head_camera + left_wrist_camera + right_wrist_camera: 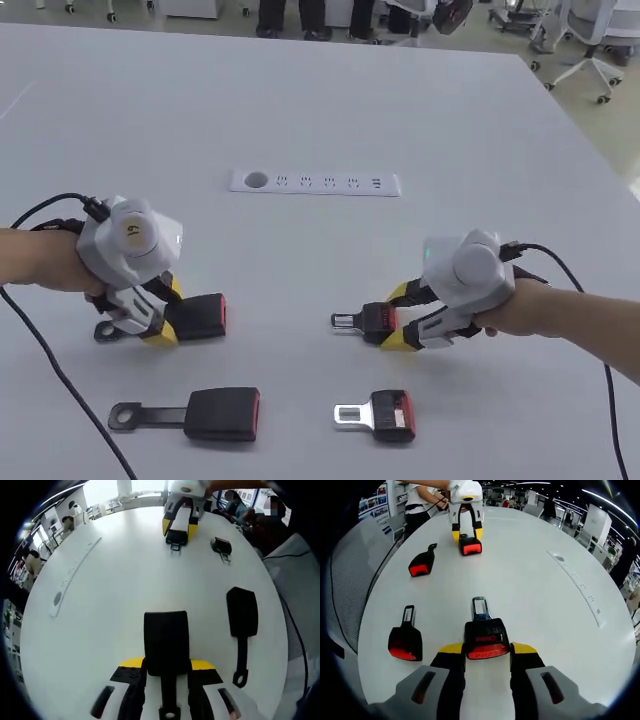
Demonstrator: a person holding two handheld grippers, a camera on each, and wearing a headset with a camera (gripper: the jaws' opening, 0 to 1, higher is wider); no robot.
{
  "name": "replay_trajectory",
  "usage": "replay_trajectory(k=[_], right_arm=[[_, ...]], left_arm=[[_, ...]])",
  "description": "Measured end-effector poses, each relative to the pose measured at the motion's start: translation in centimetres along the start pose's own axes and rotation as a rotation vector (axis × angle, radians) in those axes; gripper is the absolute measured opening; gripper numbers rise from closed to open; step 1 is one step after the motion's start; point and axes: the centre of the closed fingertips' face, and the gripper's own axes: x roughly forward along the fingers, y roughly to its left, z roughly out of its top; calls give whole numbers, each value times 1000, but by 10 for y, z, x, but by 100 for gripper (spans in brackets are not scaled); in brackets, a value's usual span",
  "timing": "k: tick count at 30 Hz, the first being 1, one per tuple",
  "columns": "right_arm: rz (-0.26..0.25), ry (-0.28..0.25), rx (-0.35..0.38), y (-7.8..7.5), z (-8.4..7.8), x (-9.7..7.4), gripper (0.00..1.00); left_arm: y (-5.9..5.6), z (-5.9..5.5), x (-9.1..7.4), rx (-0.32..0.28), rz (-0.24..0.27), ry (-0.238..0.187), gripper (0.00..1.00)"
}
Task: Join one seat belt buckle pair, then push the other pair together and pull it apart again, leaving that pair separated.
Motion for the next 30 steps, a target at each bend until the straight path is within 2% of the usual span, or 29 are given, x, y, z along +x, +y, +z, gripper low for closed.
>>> replay_trajectory(k=[5, 10, 20, 30], right_arm=[[5, 9, -19, 0, 0, 0, 32], [2, 22, -44, -1, -1, -1, 31], [6, 25, -36, 0, -1, -1, 31], [14, 15, -36, 3, 6, 3, 31]], left_arm=[[0, -1, 0, 25, -4, 9, 33], [1, -1, 1, 21, -11, 5, 32], [1, -2, 1, 54, -28, 21, 32], [2, -1, 2, 48, -28, 17, 32]])
